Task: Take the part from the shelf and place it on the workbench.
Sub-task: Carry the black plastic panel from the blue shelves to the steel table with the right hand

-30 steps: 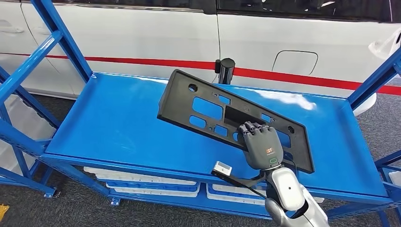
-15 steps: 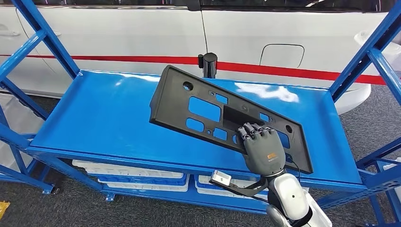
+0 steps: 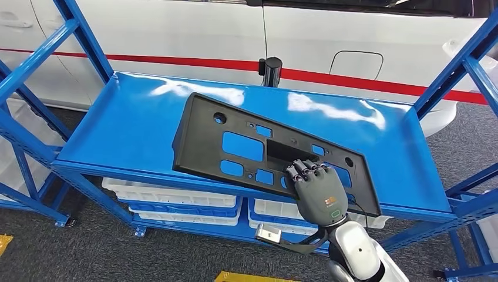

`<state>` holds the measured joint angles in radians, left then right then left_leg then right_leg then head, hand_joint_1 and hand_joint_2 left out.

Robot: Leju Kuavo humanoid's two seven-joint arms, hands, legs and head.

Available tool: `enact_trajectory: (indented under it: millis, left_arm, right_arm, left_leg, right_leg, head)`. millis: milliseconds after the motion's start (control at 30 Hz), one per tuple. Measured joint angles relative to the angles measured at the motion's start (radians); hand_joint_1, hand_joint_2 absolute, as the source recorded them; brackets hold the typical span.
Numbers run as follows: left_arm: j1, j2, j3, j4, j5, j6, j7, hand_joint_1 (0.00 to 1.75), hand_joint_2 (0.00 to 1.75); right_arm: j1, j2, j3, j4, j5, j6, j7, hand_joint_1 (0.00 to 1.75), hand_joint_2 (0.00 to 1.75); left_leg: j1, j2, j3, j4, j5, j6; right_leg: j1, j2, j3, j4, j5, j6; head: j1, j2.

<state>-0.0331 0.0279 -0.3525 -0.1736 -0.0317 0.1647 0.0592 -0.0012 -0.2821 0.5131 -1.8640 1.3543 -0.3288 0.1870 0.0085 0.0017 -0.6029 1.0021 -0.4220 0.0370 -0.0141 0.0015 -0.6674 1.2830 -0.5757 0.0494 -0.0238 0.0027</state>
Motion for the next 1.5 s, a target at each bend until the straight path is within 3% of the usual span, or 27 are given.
enact_trajectory:
  millis: [67, 133, 167, 267, 300, 367, 433, 467, 500, 533, 600, 667, 733, 800, 867, 933, 967, 1000, 1067, 1133, 1167, 1200, 1267, 1333, 1433, 1467, 1500]
  left_arm:
    - [0.000, -0.002, 0.000, 0.000, 0.000, 0.000, 0.000, 0.00, 0.00]
    - [0.000, -0.003, 0.000, 0.000, 0.001, 0.000, -0.001, 0.00, 0.00]
    - [0.000, -0.003, 0.000, 0.000, 0.001, 0.000, -0.002, 0.00, 0.00]
    - [0.001, -0.002, 0.000, 0.001, 0.001, 0.001, -0.002, 0.00, 0.00]
    - [0.002, -0.002, 0.000, 0.001, 0.001, 0.002, -0.002, 0.00, 0.00]
    - [0.004, -0.003, 0.000, 0.002, 0.001, 0.002, -0.003, 0.00, 0.00]
    - [0.004, -0.004, 0.000, 0.002, 0.001, 0.002, -0.003, 0.00, 0.00]
    - [0.004, -0.004, 0.000, 0.002, 0.001, 0.002, -0.003, 0.00, 0.00]
    - [0.004, -0.004, 0.000, 0.002, 0.001, 0.002, -0.003, 0.00, 0.00]
    - [0.003, -0.003, 0.000, 0.002, 0.001, 0.003, -0.003, 0.00, 0.00]
    - [0.002, -0.003, 0.000, 0.002, 0.001, 0.003, -0.003, 0.00, 0.00]
    - [0.000, -0.003, 0.000, 0.002, 0.001, 0.003, -0.003, 0.00, 0.00]
    - [-0.001, -0.003, 0.000, 0.002, 0.001, 0.003, -0.003, 0.00, 0.00]
    - [-0.002, -0.004, 0.000, 0.002, 0.001, 0.003, -0.003, 0.00, 0.00]
    - [-0.003, -0.004, 0.000, 0.003, 0.001, 0.003, -0.003, 0.00, 0.00]
    - [-0.003, -0.003, 0.000, 0.003, 0.000, 0.003, -0.003, 0.00, 0.00]
    - [-0.003, -0.003, 0.000, 0.003, 0.000, 0.003, -0.003, 0.00, 0.00]
    - [-0.003, -0.003, 0.000, 0.003, 0.000, 0.003, -0.003, 0.00, 0.00]
    - [-0.004, -0.003, 0.000, 0.003, -0.001, 0.002, -0.003, 0.00, 0.00]
    - [-0.004, -0.004, 0.000, 0.002, -0.001, 0.002, -0.003, 0.00, 0.00]
    - [-0.005, -0.005, 0.000, 0.002, -0.001, 0.002, -0.003, 0.00, 0.00]
    - [-0.005, -0.005, 0.000, 0.002, -0.001, 0.002, -0.003, 0.00, 0.00]
    - [-0.004, -0.005, 0.000, 0.003, -0.001, 0.002, -0.003, 0.00, 0.00]
    - [-0.003, -0.004, 0.000, 0.005, -0.001, 0.002, -0.003, 0.00, 0.00]
    - [-0.002, -0.004, 0.000, 0.006, 0.000, 0.002, -0.002, 0.00, 0.00]
    - [-0.002, -0.004, 0.000, 0.006, 0.000, 0.003, -0.002, 0.00, 0.00]
    - [-0.002, -0.004, 0.000, 0.006, 0.000, 0.003, -0.002, 0.00, 0.00]
  right_arm:
    - [-0.001, -0.001, 0.003, 0.000, -0.001, 0.000, 0.000, 1.75, 1.75]
    - [-0.001, -0.002, 0.005, -0.002, 0.001, -0.001, 0.000, 1.75, 1.75]
    - [-0.001, -0.004, 0.005, -0.003, 0.002, -0.003, 0.000, 1.75, 1.75]
    - [0.000, -0.008, 0.006, -0.008, 0.003, -0.007, 0.000, 1.75, 1.75]
    - [0.001, -0.009, 0.006, -0.010, 0.002, -0.009, 0.000, 1.75, 1.75]
    - [0.002, -0.009, 0.006, -0.014, 0.001, -0.013, 0.000, 1.75, 1.75]
    - [0.004, -0.009, 0.005, -0.017, -0.001, -0.017, 0.001, 1.75, 1.75]
    - [0.005, -0.010, 0.005, -0.017, -0.002, -0.019, 0.001, 1.75, 1.75]
    - [0.007, -0.010, 0.005, -0.018, -0.002, -0.021, 0.001, 1.75, 1.75]
    - [0.010, -0.010, 0.004, -0.018, -0.002, -0.022, 0.001, 1.75, 1.75]
    - [0.012, -0.010, 0.003, -0.023, -0.002, -0.025, 0.001, 1.75, 1.75]
    - [0.013, -0.012, 0.002, -0.030, -0.004, -0.029, 0.001, 1.75, 1.75]
    - [0.014, -0.015, 0.001, -0.036, -0.007, -0.033, 0.001, 1.75, 1.75]
    - [0.018, -0.018, 0.000, -0.040, -0.011, -0.038, 0.001, 1.75, 1.75]
    - [0.021, -0.023, -0.001, -0.042, -0.013, -0.040, 0.001, 1.75, 1.75]
    - [0.023, -0.026, -0.004, -0.043, -0.014, -0.041, 0.001, 1.75, 1.75]
    - [0.025, -0.028, -0.005, -0.043, -0.015, -0.041, 0.001, 1.75, 1.75]
    - [0.027, -0.029, -0.006, -0.043, -0.015, -0.041, 0.001, 1.75, 1.75]
    - [0.028, -0.030, -0.007, -0.043, -0.016, -0.042, 0.001, 1.75, 1.75]
    - [0.028, -0.031, -0.009, -0.048, -0.016, -0.043, 0.001, 1.75, 1.75]
    - [0.029, -0.031, -0.010, -0.052, -0.016, -0.044, 0.001, 1.75, 1.75]
    - [0.029, -0.031, -0.012, -0.055, -0.016, -0.046, 0.001, 1.75, 1.75]
    - [0.030, -0.033, -0.014, -0.058, -0.016, -0.049, 0.001, 1.75, 1.75]
    - [0.031, -0.034, -0.016, -0.059, -0.016, -0.050, 0.001, 1.75, 1.75]
    - [0.035, -0.034, -0.018, -0.060, -0.016, -0.051, 0.001, 1.75, 1.75]
    - [0.037, -0.034, -0.019, -0.061, -0.016, -0.051, 0.001, 1.75, 1.75]
    - [0.039, -0.034, -0.020, -0.061, -0.016, -0.052, 0.001, 1.75, 1.75]
  left_leg:
    - [0.000, -0.001, -0.018, 0.000, 0.016, -0.005]
    - [-0.003, -0.003, -0.029, 0.001, 0.033, -0.015]
    - [-0.005, -0.004, -0.031, 0.001, 0.040, -0.020]
    - [-0.004, -0.006, -0.037, 0.003, 0.048, -0.036]
    - [-0.002, -0.006, -0.045, 0.020, 0.025, -0.041]
    - [0.002, -0.005, -0.075, 0.115, -0.068, -0.049]
    - [0.004, -0.005, -0.106, 0.249, -0.146, -0.056]
    - [0.006, -0.005, -0.108, 0.291, -0.156, -0.059]
    - [0.008, -0.005, -0.090, 0.291, -0.143, -0.061]
    - [0.011, -0.005, -0.051, 0.250, -0.118, -0.063]
    - [0.015, -0.008, 0.050, 0.106, -0.088, -0.066]
    - [0.013, -0.013, 0.096, 0.023, -0.087, -0.062]
    - [0.006, -0.013, 0.087, 0.018, -0.082, -0.047]
    - [0.004, -0.008, 0.069, 0.014, -0.065, -0.023]
    - [0.004, -0.004, 0.044, 0.011, -0.042, -0.002]
    - [0.000, -0.002, 0.014, 0.012, -0.021, 0.005]
    - [-0.002, -0.002, 0.000, 0.012, -0.010, 0.005]
    - [-0.004, -0.001, -0.014, 0.012, 0.001, 0.005]
    - [-0.006, -0.001, -0.037, 0.013, 0.021, 0.002]
    - [-0.009, -0.002, -0.053, 0.014, 0.041, -0.005]
    - [-0.010, -0.002, -0.056, 0.012, 0.051, -0.010]
    - [-0.010, -0.002, -0.058, 0.011, 0.061, -0.015]
    - [-0.009, -0.003, -0.059, 0.004, 0.079, -0.027]
    - [-0.006, -0.005, -0.073, 0.027, 0.043, -0.038]
    - [-0.001, -0.005, -0.116, 0.195, -0.110, -0.050]
    - [0.001, -0.005, -0.123, 0.257, -0.134, -0.054]
    - [0.004, -0.005, -0.118, 0.294, -0.130, -0.057]
  right_leg:
    - [0.000, -0.001, 0.095, -0.132, 0.043, 0.015]
    - [0.003, 0.000, 0.184, -0.269, 0.059, 0.009]
    - [0.005, 0.002, 0.201, -0.302, 0.058, 0.003]
    - [0.001, 0.002, 0.188, -0.310, 0.069, -0.019]
    - [-0.003, 0.001, 0.181, -0.311, 0.077, -0.030]
    - [-0.008, -0.002, 0.166, -0.312, 0.095, -0.046]
    - [-0.006, -0.002, 0.149, -0.310, 0.113, -0.049]
    - [-0.006, -0.002, 0.139, -0.308, 0.121, -0.047]
    - [-0.007, -0.002, 0.130, -0.305, 0.127, -0.044]
    - [-0.008, -0.002, 0.121, -0.300, 0.131, -0.041]
    - [-0.009, -0.002, 0.105, -0.287, 0.136, -0.034]
    - [-0.005, -0.003, 0.094, -0.278, 0.143, -0.023]
    - [-0.004, -0.002, 0.086, -0.279, 0.156, -0.005]
    - [-0.007, -0.001, 0.066, -0.262, 0.142, 0.003]
    - [-0.008, -0.001, 0.023, -0.176, 0.074, -0.008]
    - [-0.007, -0.001, -0.020, -0.040, 0.000, -0.015]
    - [-0.006, -0.001, -0.026, 0.006, -0.014, -0.011]
    - [-0.006, -0.001, -0.016, 0.021, -0.010, -0.004]
    - [-0.003, -0.001, 0.060, -0.064, 0.034, 0.010]
    - [0.005, -0.002, 0.176, -0.224, 0.049, 0.003]
    - [0.009, -0.003, 0.212, -0.281, 0.045, -0.004]
    - [0.012, -0.002, 0.230, -0.314, 0.039, -0.009]
    - [0.012, -0.002, 0.218, -0.319, 0.049, -0.017]
    - [0.004, -0.003, 0.201, -0.319, 0.069, -0.031]
    - [-0.001, -0.005, 0.164, -0.319, 0.103, -0.047]
    - [0.000, -0.005, 0.151, -0.318, 0.115, -0.048]
    - [0.000, -0.005, 0.137, -0.315, 0.127, -0.045]
  head:
    - [0.000, 0.000]
    - [-0.001, 0.000]
    - [-0.001, 0.000]
    - [-0.002, 0.000]
    - [-0.003, 0.000]
    - [-0.004, 0.000]
    - [-0.004, 0.000]
    - [-0.004, 0.000]
    - [-0.004, 0.000]
    - [-0.004, 0.000]
    - [-0.005, 0.000]
    - [-0.005, 0.000]
    - [-0.005, 0.000]
    - [-0.004, 0.000]
    - [-0.001, 0.000]
    - [0.002, 0.000]
    - [0.002, 0.000]
    - [0.002, 0.000]
    - [0.002, 0.000]
    - [0.001, 0.000]
    - [0.000, 0.000]
    - [0.000, 0.000]
    - [0.000, 0.000]
    - [-0.002, 0.000]
    - [-0.004, 0.000]
    - [-0.004, 0.000]
    - [-0.004, 0.000]
